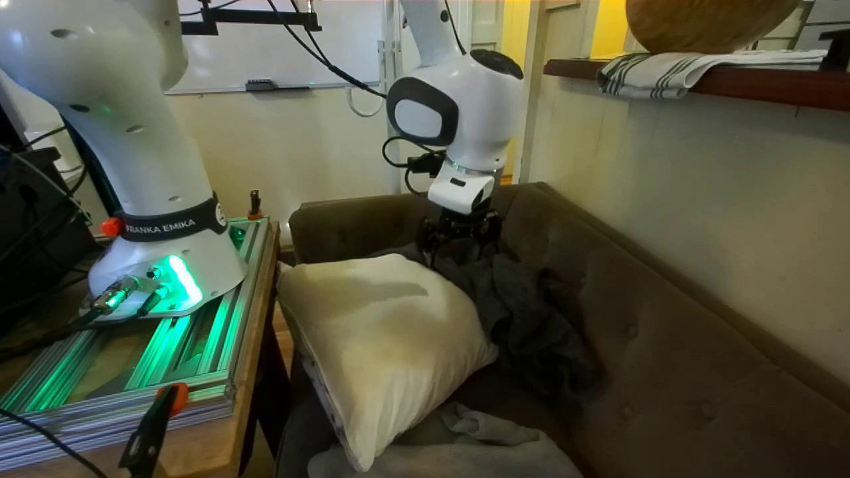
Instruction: Shift the pillow to the right
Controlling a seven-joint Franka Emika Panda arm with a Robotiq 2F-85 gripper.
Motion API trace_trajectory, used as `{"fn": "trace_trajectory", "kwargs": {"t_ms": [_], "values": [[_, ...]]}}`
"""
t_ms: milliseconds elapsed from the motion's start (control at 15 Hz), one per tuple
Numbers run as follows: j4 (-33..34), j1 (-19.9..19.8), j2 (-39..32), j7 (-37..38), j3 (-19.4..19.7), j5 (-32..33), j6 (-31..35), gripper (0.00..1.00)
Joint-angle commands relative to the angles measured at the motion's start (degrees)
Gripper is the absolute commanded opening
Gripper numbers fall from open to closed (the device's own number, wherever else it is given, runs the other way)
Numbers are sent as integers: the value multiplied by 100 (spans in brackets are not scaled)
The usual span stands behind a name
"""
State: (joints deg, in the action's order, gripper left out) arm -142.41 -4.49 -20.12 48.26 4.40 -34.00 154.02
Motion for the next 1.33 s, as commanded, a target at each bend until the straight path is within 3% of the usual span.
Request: {"fn": "trace_trajectory", "kwargs": {"t_ms": [0, 333, 400, 467, 800, 1267], "values": [[176, -704, -472, -1288, -148, -710, 126, 100], [598, -1071, -1307, -2527, 81, -742, 33, 100], [777, -1204, -1479, -2626, 108, -706, -335, 100], [394, -900, -1048, -2270, 222, -694, -100, 100], [771, -1093, -1525, -2680, 232, -554, -399, 100], [1335, -1975, -2086, -5138, 0, -468, -670, 100]]}}
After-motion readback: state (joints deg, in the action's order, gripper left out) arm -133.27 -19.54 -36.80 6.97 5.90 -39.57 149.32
